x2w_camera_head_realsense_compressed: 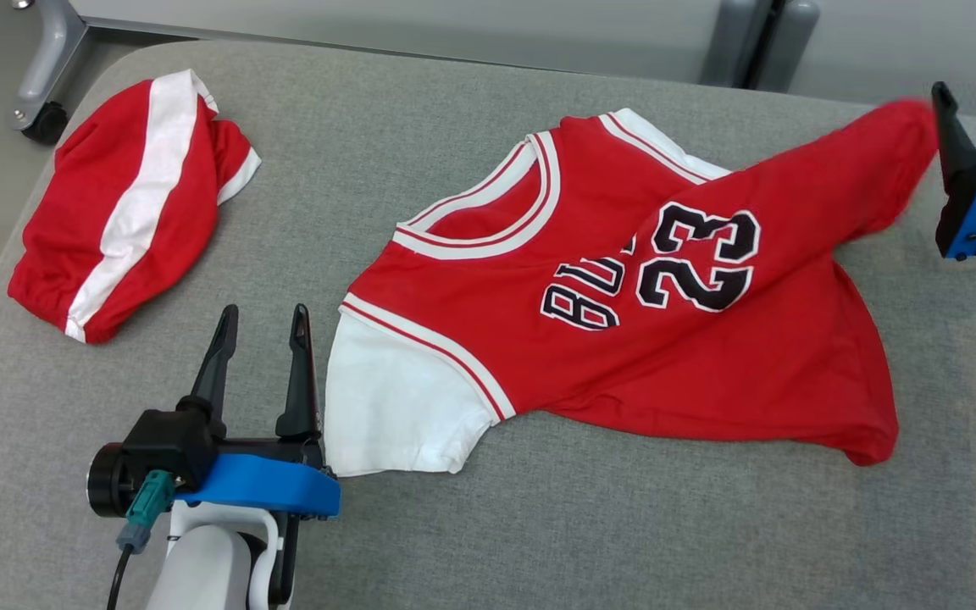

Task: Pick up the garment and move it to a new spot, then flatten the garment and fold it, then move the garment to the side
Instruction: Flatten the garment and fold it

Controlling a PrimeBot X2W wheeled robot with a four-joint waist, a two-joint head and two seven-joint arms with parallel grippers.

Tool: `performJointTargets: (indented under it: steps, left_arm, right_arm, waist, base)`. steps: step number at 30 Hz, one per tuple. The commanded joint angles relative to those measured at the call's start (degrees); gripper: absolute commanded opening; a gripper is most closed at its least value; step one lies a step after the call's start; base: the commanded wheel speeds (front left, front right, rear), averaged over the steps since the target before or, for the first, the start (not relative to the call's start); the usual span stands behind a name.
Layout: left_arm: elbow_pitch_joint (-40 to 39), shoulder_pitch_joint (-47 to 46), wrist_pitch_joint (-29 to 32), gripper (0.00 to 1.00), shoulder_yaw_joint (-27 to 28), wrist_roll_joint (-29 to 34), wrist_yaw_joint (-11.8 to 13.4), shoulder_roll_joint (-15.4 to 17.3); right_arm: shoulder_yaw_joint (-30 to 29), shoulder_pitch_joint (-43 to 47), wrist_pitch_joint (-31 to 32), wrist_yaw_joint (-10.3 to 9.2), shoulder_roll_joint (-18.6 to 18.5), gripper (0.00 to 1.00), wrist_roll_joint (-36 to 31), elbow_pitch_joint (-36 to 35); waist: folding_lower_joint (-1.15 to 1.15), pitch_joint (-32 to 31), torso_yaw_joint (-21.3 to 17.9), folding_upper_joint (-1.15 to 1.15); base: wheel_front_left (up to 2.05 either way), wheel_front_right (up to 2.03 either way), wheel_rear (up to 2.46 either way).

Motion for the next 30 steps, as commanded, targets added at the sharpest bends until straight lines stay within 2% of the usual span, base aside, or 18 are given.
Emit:
performJointTargets:
  steps: [1, 5, 10, 18, 30]
  left_arm:
    - [-0.22, -0.73, -0.15, 1.0, 0.14, 0.48, 0.35, -0.07]
    - [-0.04, 0.27, -0.15, 1.0, 1.49, 1.28, 0.52, -0.06]
    - [0.0, 1.61, -0.15, 1.0, 3.74, 2.43, 0.17, 0.26]
    - [-0.86, 5.8, -0.15, 1.0, 7.48, 3.57, 0.21, 1.14]
    - [-1.88, 11.0, -0.15, 1.0, 10.99, 4.18, 0.42, 1.33]
  right_arm:
    - [-0.13, -0.45, -0.92, 0.01, 0.52, 1.0, 0.19, 0.83]
    - [-0.35, 2.01, -3.15, 0.01, 1.97, 1.0, 1.38, 1.9]
    - [-1.08, 5.35, -4.41, 0.01, 3.45, 1.0, 3.28, -1.09]
    - [-3.93, 16.17, -4.5, 0.01, 6.31, 1.0, 3.53, -14.54]
    - [-9.14, 33.45, -4.52, 0.01, 12.78, 1.0, -0.25, -31.31]
  waist:
    - [-0.01, -0.12, -0.45, 0.0]
    - [-0.01, -1.08, -2.17, 0.0]
    - [-0.01, -3.09, -5.31, 0.0]
    - [-0.01, -7.52, -10.82, 0.0]
    - [-0.01, -11.94, -15.28, 0.0]
  base:
    - [0.0, 0.0, 0.0]
    - [0.0, 0.0, 0.0]
    - [0.0, 0.0, 0.0]
    - [0.0, 0.0, 0.0]
    - [0.0, 0.0, 0.0]
